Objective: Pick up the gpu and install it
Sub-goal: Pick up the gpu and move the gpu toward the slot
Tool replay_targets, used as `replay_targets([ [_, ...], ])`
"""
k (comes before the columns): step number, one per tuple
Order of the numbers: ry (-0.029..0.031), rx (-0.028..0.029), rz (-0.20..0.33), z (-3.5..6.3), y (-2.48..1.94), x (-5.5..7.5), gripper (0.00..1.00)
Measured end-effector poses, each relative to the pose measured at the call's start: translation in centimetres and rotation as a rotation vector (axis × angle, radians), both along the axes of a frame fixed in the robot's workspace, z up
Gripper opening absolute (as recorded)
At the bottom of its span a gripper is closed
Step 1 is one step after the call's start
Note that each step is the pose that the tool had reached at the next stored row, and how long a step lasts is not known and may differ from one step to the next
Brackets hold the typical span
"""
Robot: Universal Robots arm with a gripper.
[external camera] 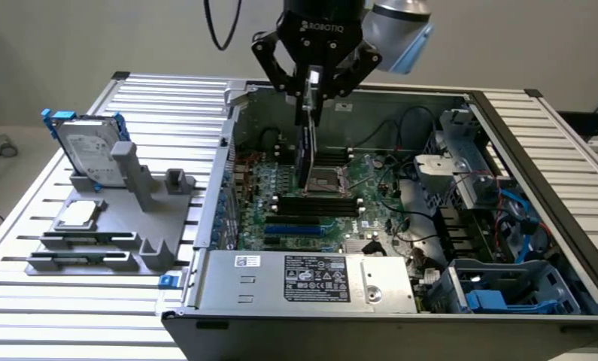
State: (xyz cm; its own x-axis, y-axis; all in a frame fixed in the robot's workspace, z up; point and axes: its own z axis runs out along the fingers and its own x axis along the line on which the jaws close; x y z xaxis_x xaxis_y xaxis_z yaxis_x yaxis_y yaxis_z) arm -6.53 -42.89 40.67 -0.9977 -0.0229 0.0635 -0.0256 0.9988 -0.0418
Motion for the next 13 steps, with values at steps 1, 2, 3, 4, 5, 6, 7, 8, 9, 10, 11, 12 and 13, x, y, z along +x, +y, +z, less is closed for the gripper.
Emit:
replay_targets([
  [1,0.0000,0.0000,0.000,-0.18,0.02,0.4,0.26],
  [2,0.0000,0.0000,0.000,-0.36,0.04,0.9,0.26],
  [3,0.0000,-0.0001,0.000,-0.54,0.06,1.4,0.26],
  [4,0.0000,-0.0001,-0.001,-0.72,0.09,1.8,0.26],
  [5,-0.0001,0.0002,-0.001,-0.91,0.13,2.0,0.26],
  [6,0.0009,0.0003,-0.001,-0.95,0.13,2.0,0.26],
  [7,0.0015,0.0002,-0.001,-0.95,0.13,2.0,0.26],
  [8,0.0016,0.0002,-0.001,-0.95,0.13,2.0,0.26],
  [9,0.0016,0.0002,-0.001,-0.95,0.13,2.0,0.26],
  [10,0.0016,0.0001,-0.001,-0.94,0.13,2.0,0.26],
  [11,0.0016,0.0001,-0.001,-0.94,0.14,2.0,0.26],
  [12,0.0016,0.0001,-0.001,-0.94,0.14,2.0,0.26],
  [13,0.0016,0.0002,-0.001,-0.95,0.14,2.0,0.26],
])
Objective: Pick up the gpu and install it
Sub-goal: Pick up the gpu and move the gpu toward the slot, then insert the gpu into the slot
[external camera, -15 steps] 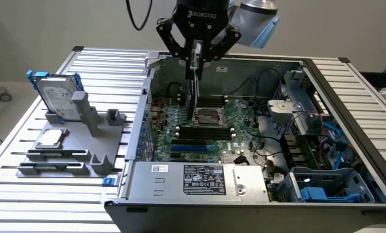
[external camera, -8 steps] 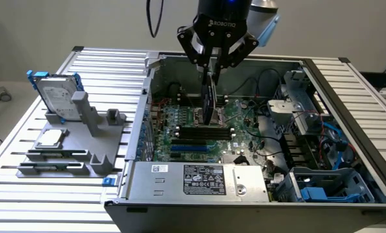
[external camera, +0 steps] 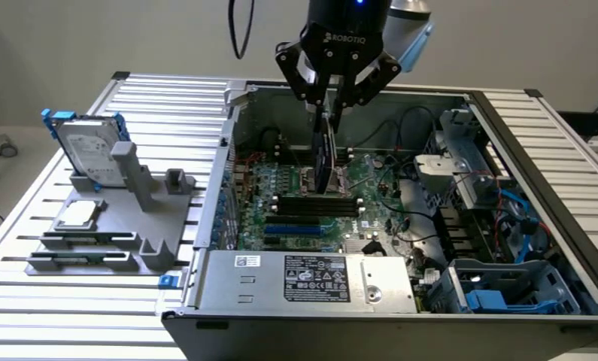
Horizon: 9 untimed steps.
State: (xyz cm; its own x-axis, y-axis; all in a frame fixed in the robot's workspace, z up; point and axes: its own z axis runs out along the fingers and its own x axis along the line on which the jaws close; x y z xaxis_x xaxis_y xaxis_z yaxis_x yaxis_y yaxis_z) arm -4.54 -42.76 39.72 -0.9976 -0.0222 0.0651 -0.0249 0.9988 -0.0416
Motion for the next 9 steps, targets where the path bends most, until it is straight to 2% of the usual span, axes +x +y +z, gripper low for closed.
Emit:
replay_targets([
  [9,0.0000,0.0000,0.000,0.00,0.00,0.00,0.26],
])
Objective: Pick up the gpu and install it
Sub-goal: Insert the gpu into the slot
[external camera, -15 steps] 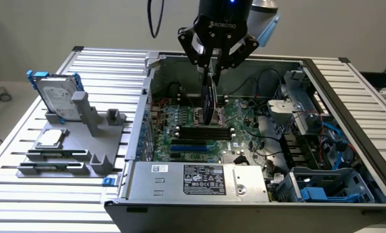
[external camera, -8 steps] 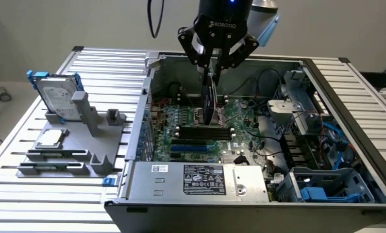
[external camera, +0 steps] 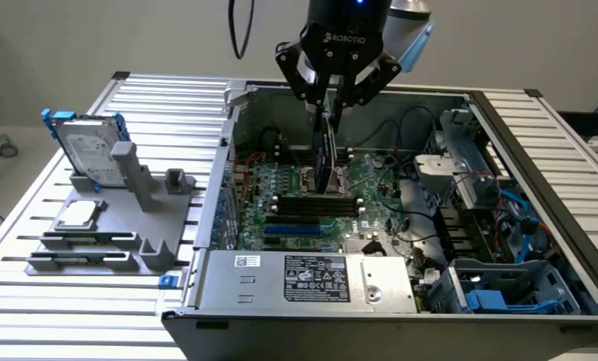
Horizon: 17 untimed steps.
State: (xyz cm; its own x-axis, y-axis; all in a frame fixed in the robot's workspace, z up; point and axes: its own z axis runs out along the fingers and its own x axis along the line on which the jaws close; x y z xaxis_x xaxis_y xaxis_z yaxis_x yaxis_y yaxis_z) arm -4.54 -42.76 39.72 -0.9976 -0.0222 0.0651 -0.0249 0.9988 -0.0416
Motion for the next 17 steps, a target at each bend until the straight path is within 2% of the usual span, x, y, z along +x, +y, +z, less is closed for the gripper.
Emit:
replay_targets([
  [5,0.0000,0.0001,0.000,0.00,0.00,0.00,0.26],
  [6,-0.0003,0.0028,0.003,-0.01,0.00,0.00,0.26],
  [8,-0.0018,0.0119,0.027,-0.02,0.00,0.00,0.26],
  [10,-0.0028,0.0170,0.060,-0.06,0.01,0.01,0.26],
  [13,-0.0034,0.0221,0.110,-0.11,0.00,0.00,0.26],
  [17,-0.0029,0.0253,0.184,-0.21,0.00,0.00,0.26],
])
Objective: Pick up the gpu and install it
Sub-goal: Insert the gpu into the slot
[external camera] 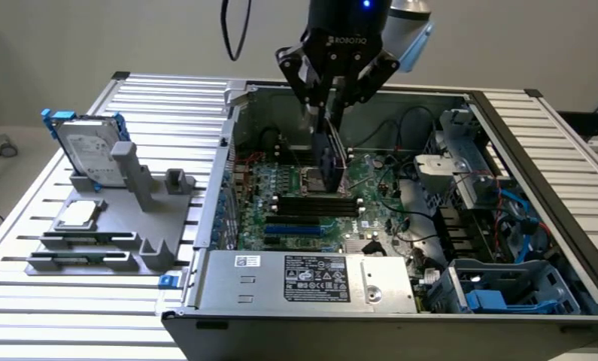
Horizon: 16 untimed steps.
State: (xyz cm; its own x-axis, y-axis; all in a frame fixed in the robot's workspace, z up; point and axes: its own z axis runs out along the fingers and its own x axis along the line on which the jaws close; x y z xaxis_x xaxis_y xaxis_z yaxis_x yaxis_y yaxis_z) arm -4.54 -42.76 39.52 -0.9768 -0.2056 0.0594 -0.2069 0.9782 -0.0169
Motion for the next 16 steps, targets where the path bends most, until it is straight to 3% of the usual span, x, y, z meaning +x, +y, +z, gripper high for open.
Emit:
replay_targets([
  [4,-0.0002,0.0060,0.072,-0.12,-0.01,0.00,0.26],
  [16,-0.0009,0.0429,0.289,-0.54,0.00,0.00,0.26],
])
